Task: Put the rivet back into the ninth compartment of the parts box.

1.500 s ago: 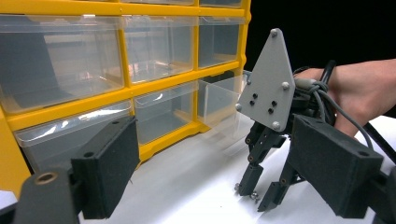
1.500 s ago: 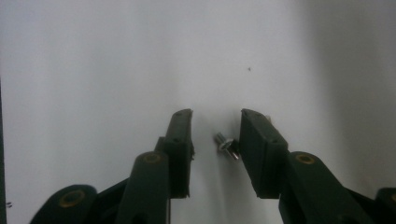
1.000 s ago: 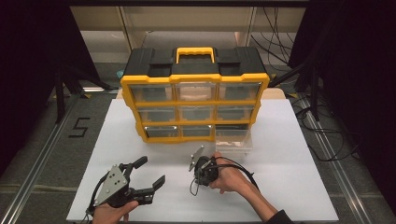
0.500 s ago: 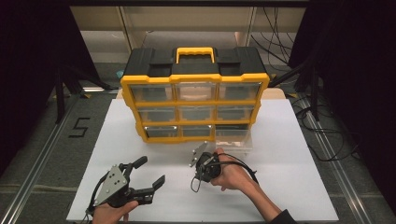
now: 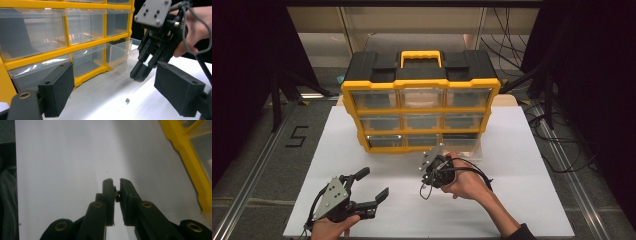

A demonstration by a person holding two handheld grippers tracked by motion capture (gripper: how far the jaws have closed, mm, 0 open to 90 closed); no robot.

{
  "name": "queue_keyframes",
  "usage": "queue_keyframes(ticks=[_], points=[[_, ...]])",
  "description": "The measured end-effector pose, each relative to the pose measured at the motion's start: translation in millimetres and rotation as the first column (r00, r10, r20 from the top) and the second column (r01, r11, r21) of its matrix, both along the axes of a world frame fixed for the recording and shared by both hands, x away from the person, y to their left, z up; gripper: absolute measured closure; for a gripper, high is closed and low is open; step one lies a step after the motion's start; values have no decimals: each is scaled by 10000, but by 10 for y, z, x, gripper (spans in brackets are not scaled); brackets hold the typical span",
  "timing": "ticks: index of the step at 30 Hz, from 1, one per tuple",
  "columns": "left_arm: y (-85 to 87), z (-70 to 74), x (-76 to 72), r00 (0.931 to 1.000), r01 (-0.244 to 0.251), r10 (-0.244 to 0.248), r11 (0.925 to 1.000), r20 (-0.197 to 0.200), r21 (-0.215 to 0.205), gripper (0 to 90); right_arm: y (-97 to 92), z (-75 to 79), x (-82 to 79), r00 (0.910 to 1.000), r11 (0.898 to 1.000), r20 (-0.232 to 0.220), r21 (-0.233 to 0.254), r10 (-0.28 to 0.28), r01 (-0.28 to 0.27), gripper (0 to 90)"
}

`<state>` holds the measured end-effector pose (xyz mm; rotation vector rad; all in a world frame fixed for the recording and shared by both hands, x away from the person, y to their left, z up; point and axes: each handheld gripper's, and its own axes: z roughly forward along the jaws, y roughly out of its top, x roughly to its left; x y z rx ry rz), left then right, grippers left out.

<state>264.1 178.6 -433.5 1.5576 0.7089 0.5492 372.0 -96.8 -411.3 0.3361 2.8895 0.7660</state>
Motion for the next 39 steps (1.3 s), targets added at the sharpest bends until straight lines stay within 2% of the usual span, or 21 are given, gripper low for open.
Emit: queue_keyframes(ticks=[4,19,39], points=[[0,1,0,10000,5,-5,10000,4,1,162,-67,115,7,9995,9993,283,367,-126,115,832],[1,1,1,10000,0,0,10000,9,3,162,-252,403,32,9951,9921,774,1136,-620,529,832],[5,5,-2,10000,1,-1,10000,-18,50,162,-462,583,82,9854,9789,1152,1757,-1252,1039,832]])
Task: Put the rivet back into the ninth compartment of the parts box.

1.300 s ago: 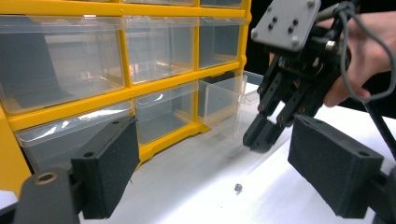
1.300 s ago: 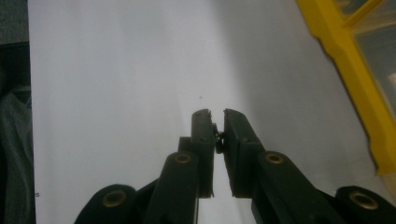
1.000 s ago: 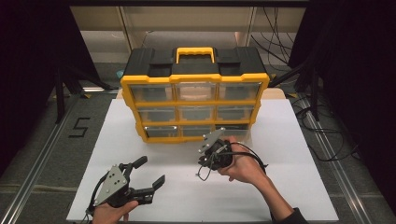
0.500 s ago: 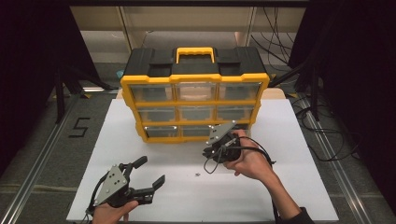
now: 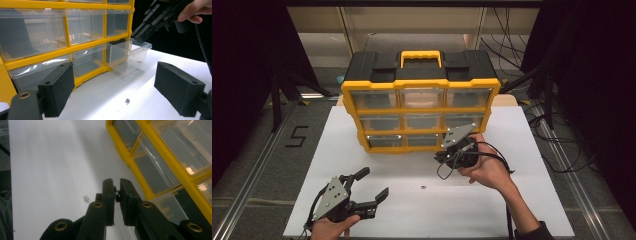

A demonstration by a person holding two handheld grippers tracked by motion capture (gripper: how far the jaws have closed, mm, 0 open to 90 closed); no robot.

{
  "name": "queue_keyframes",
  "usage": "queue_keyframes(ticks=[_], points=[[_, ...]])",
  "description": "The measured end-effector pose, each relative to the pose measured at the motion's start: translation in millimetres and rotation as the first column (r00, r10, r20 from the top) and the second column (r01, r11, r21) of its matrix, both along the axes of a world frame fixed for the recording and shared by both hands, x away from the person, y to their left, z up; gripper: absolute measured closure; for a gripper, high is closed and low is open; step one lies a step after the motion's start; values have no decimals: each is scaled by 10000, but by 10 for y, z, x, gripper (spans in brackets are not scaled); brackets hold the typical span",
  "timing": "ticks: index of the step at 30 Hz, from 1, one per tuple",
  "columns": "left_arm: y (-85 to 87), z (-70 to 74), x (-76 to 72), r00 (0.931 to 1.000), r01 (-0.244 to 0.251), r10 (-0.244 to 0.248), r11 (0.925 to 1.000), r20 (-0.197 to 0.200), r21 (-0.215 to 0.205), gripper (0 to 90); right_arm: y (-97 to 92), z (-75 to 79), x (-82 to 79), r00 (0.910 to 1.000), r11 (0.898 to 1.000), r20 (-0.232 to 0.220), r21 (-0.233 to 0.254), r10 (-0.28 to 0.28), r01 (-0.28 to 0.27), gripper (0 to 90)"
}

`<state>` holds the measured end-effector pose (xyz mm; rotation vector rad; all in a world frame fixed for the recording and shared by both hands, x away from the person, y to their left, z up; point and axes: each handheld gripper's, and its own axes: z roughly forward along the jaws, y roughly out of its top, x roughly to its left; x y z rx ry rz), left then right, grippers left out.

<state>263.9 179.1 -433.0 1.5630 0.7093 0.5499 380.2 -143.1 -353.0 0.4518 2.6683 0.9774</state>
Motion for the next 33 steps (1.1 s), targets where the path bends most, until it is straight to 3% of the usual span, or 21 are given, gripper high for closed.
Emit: queue_keyframes(ticks=[22,28,29,33], points=[[-2,-1,2,10000,1,-1,10000,37,-36,162,-301,44,142,9953,9948,288,455,-929,915,832],[-3,-3,3,10000,1,-1,10000,24,-52,162,-387,16,191,9917,9912,134,363,-1281,1276,831],[-4,-3,3,10000,3,-2,10000,26,-57,162,-397,1,199,9885,9886,304,327,-1483,1473,831],[0,-1,1,10000,-18,18,10000,15,-14,162,-449,-14,232,9863,9866,279,195,-1626,1621,832]])
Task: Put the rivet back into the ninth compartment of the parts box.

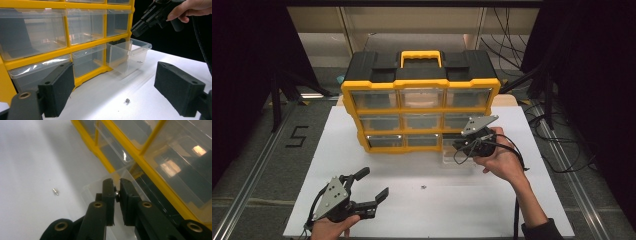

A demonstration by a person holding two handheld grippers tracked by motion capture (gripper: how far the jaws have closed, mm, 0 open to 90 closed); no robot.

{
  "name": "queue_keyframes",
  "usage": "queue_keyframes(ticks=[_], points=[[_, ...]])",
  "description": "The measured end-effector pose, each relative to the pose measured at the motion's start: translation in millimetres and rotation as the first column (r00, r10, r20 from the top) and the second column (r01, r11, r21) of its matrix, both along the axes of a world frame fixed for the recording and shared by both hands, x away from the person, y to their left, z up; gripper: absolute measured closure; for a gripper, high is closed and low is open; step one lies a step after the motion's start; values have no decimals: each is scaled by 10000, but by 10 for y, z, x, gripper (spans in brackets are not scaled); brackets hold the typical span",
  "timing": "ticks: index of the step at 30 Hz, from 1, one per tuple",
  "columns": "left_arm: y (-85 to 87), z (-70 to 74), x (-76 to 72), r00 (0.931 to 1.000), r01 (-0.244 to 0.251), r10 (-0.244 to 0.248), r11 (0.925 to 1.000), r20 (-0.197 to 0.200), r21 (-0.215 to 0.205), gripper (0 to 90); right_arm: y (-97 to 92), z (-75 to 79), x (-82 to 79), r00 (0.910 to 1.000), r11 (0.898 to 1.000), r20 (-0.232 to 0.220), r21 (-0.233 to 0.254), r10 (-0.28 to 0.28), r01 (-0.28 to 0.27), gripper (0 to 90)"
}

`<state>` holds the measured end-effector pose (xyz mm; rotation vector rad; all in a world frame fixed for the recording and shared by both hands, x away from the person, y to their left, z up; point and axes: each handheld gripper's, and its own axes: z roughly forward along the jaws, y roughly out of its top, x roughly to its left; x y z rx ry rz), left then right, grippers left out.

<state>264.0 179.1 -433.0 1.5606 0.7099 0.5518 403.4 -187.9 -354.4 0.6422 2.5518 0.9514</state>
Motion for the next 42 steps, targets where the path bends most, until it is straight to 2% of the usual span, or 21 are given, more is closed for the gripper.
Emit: queue_keyframes(ticks=[1,7,11,13,20,22,24,28,29,34,36,37,39,40,42], points=[[0,0,0,10000,-3,3,10000,-3,0,162,-6,-13,9,9999,9999,136,50,-106,105,832],[-2,-1,2,10000,22,-22,10000,18,-37,162,-54,-54,42,9993,9993,25,33,-371,371,831],[-1,-1,3,10000,21,-21,10000,21,-30,162,-71,-67,60,9992,9992,-82,-49,-402,402,831],[-2,-1,2,10000,19,-19,10000,11,-45,162,-67,-80,65,9985,9986,172,-52,-526,527,831],[-1,0,2,10000,14,-14,10000,19,-33,162,-73,-103,77,9982,9977,13,-295,-603,603,829],[-1,1,2,10000,15,-15,10000,30,-32,162,-73,-142,94,9980,9975,122,-340,-615,618,829],[1,1,3,10000,12,-12,10000,37,-27,161,-78,-160,102,9980,9972,-148,-419,-620,613,828],[0,1,2,10000,12,-12,10000,28,-36,162,-75,-213,125,9979,9972,-126,-397,-638,633,824],[-1,1,2,10000,17,-17,10000,26,-39,162,-83,-208,127,9977,9974,-336,-443,-589,574,818],[0,2,2,10000,11,-11,10000,37,-44,162,-65,-229,125,9975,9973,-214,-295,-677,671,730],[0,2,3,10000,10,-10,10000,34,-40,162,-55,-208,115,9977,9980,-309,-220,-596,589,651],[0,2,3,10000,13,-13,10000,39,-44,162,-46,-197,100,9965,9969,-342,-212,-767,760,616],[0,3,2,10000,13,-13,10000,40,-40,162,-20,-185,94,9971,9971,-23,-28,-767,767,559],[0,3,2,10000,11,-10,10000,40,-51,162,-12,-159,79,9969,9970,-144,-32,-775,774,530],[0,2,3,10000,9,-9,10000,38,-42,162,15,-134,62,9974,9974,-9,87,-718,718,489]])
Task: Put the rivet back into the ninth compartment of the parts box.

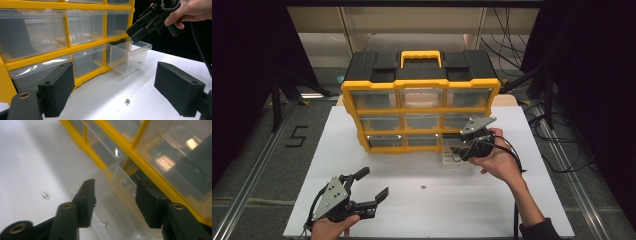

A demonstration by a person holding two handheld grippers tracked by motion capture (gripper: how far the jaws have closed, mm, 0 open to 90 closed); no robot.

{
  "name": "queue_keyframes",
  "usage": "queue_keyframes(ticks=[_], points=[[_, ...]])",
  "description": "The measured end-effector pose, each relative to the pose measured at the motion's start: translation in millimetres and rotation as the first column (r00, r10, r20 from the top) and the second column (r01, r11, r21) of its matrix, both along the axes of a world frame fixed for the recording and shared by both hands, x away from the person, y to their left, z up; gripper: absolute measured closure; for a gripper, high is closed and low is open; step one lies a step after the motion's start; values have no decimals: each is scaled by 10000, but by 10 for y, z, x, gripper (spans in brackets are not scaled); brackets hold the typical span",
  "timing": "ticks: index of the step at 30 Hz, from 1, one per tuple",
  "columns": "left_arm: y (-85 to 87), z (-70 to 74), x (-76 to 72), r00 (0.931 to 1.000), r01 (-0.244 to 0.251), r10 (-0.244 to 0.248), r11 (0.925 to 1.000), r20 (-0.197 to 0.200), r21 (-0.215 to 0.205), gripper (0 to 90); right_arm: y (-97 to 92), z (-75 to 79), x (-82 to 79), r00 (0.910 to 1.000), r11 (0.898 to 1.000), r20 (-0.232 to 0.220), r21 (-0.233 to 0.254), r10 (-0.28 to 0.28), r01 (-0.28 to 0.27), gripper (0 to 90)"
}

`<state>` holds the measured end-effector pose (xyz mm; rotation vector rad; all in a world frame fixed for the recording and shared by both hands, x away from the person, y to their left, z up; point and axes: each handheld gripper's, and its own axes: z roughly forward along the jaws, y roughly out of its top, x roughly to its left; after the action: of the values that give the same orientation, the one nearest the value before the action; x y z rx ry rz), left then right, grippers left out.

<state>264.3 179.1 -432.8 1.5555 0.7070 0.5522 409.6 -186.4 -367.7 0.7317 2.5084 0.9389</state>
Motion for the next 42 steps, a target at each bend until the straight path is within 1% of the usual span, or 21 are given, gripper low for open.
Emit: queue_keyframes(ticks=[1,3,4,7,8,9,13,14,15,16,19,20,21,25,27,28,34,35,37,40,42], points=[[0,0,0,10000,2,-2,10000,0,4,162,22,5,-8,9998,9999,210,98,17,-19,465],[-1,0,-1,10000,7,-7,10000,5,4,162,60,37,-34,9997,9996,224,231,135,-140,430],[-1,0,-1,10000,5,-5,10000,8,-3,162,109,61,-65,9992,9987,318,429,245,-258,409],[1,1,-1,10000,4,-4,10000,-7,10,162,136,88,-84,9989,9981,258,471,398,-410,361],[1,2,-2,10000,6,-6,10000,-10,20,162,155,95,-95,9987,9973,239,574,442,-455,357],[2,2,-3,10000,6,-6,10000,-18,48,162,174,96,-106,9983,9969,393,644,422,-447,351],[3,3,-3,10000,-6,6,10000,-41,61,162,235,126,-153,9973,9958,294,599,674,-691,337],[3,3,-4,10000,-9,9,10000,-36,63,162,259,120,-163,9965,9955,459,611,701,-729,336],[3,3,-4,10000,-8,8,10000,-36,59,162,267,130,-169,9963,9953,368,544,780,-799,334],[1,2,-3,10000,-17,17,10000,-15,34,162,288,124,-180,9957,9949,486,603,783,-811,331],[0,0,-1,10000,-1,1,10000,3,7,162,325,137,-205,9936,9928,426,539,1045,-1067,328],[0,1,-1,10000,1,-1,10000,6,4,162,344,131,-217,9935,9928,498,574,1025,-1053,326],[0,1,-1,10000,1,-1,10000,5,-1,162,353,142,-224,9928,9923,424,492,1116,-1137,324],[0,0,-1,10000,0,0,10000,1,6,162,419,132,-261,9894,9891,527,508,1354,-1381,318],[1,1,-2,10000,-16,16,10000,-21,39,162,452,133,-282,9876,9872,398,422,1520,-1536,317],[0,0,-3,10000,-14,14,10000,-38,23,162,481,120,-293,9865,9868,523,388,1553,-1574,316],[0,1,-4,10000,-12,12,10000,-26,31,162,586,104,-348,9799,9808,510,179,1930,-1941,315],[0,1,-4,10000,-13,13,10000,-27,33,162,598,104,-360,9807,9812,453,241,1902,-1915,315],[1,1,-2,10000,-14,14,10000,-24,30,162,622,99,-371,9783,9794,544,187,1998,-2011,315],[2,1,-2,10000,-6,6,10000,-28,39,162,657,93,-392,9779,9788,487,145,2033,-2042,315],[1,0,-2,10000,-1,1,10000,-38,33,162,678,86,-403,9757,9763,423,129,2152,-2159,315]])
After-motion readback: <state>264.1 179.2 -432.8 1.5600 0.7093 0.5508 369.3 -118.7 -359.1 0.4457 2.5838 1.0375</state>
